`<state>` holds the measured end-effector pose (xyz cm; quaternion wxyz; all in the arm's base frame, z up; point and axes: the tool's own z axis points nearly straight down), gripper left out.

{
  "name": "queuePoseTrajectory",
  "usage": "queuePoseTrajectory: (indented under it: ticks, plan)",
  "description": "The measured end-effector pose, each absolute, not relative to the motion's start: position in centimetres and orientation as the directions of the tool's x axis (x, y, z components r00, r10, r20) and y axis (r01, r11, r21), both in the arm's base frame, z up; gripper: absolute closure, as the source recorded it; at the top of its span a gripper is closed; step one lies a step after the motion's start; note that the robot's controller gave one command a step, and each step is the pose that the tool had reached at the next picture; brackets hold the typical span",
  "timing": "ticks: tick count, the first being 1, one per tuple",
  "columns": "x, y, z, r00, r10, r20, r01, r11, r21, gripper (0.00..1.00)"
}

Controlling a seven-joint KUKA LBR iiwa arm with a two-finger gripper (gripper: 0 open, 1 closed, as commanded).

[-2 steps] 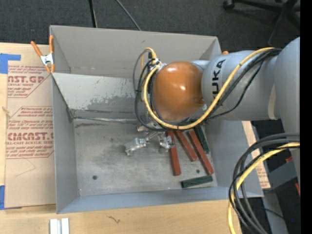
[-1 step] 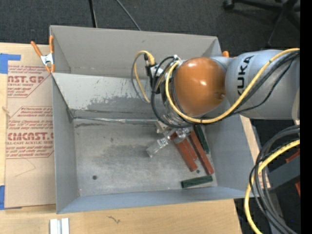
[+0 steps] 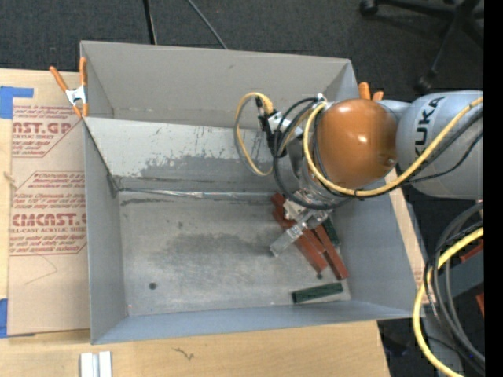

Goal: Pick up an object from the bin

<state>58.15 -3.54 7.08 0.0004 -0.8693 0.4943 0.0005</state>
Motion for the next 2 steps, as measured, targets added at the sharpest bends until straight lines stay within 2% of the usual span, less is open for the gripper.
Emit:
queuePoseTrajectory:
  ticks: [1, 2]
  plan:
    - [58.80, -8.48, 7.04, 0.487, -0.873, -0.002, -0.873, -0.487, -0.004, 0.00]
    - [58.73, -7.85, 7.19, 0.492, -0.870, -0.010, -0.871, -0.492, 0.000, 1.00]
